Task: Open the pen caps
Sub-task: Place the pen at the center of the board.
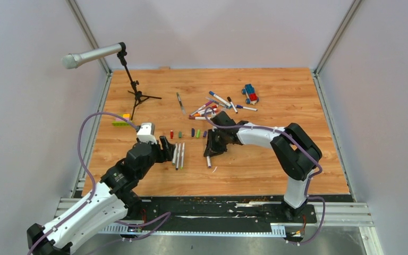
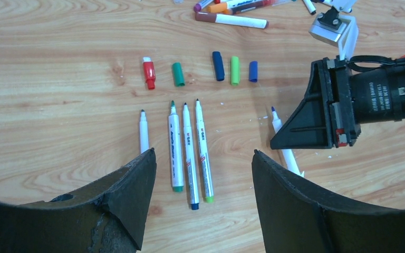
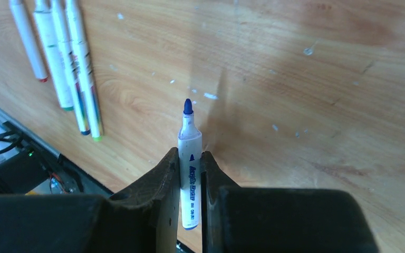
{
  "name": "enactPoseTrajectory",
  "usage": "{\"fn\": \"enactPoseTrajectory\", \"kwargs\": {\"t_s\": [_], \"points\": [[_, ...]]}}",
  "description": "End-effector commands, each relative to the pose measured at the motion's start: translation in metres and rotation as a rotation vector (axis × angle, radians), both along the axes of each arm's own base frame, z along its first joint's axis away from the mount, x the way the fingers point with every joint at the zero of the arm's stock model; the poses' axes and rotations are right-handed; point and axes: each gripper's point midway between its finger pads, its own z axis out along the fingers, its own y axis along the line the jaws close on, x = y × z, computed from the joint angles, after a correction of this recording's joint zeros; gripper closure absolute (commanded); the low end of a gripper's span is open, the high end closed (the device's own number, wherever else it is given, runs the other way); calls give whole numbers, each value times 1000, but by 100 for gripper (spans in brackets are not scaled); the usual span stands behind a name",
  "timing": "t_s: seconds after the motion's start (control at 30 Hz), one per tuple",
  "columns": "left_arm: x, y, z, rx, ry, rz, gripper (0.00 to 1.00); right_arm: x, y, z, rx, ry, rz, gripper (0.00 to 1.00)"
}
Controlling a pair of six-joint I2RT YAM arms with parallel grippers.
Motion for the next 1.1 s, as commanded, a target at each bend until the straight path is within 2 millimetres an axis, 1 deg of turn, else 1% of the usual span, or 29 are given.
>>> {"fn": "enactPoseTrajectory", "kwargs": {"t_s": [0.0,0.1,0.17,0.27,0.43,0.6,0.7,0.83,0.9,0.93,1.0,1.07], "points": [[-1,5,7,-41,-30,28,26,12,3,-13,-52,-16,-71,92],[-4,8,7,-46,-34,34,26,16,0,-15,-93,-42,-79,83],[-5,9,6,-51,-37,36,26,16,-3,-16,-114,-56,-84,82],[-6,12,5,-56,-44,42,26,18,-11,-23,-171,-93,-85,79],[-9,14,7,-63,-53,41,26,18,-17,-37,-234,-108,-87,69],[-13,17,7,-71,-55,43,26,15,-15,-40,-238,-114,-66,66],[-15,18,8,-82,-58,44,26,18,-13,-35,-234,-146,-47,64],[-17,18,10,-94,-62,37,27,23,-6,-22,-196,-200,-9,61],[-18,17,12,-101,-64,27,26,25,3,-8,-140,-246,45,59],[-19,16,12,-103,-65,21,26,27,9,3,-103,-283,82,58],[-20,14,13,-110,-69,10,22,31,16,26,-54,-391,187,58],[-20,12,14,-119,-79,-1,10,37,14,49,-50,-529,285,57]]}}
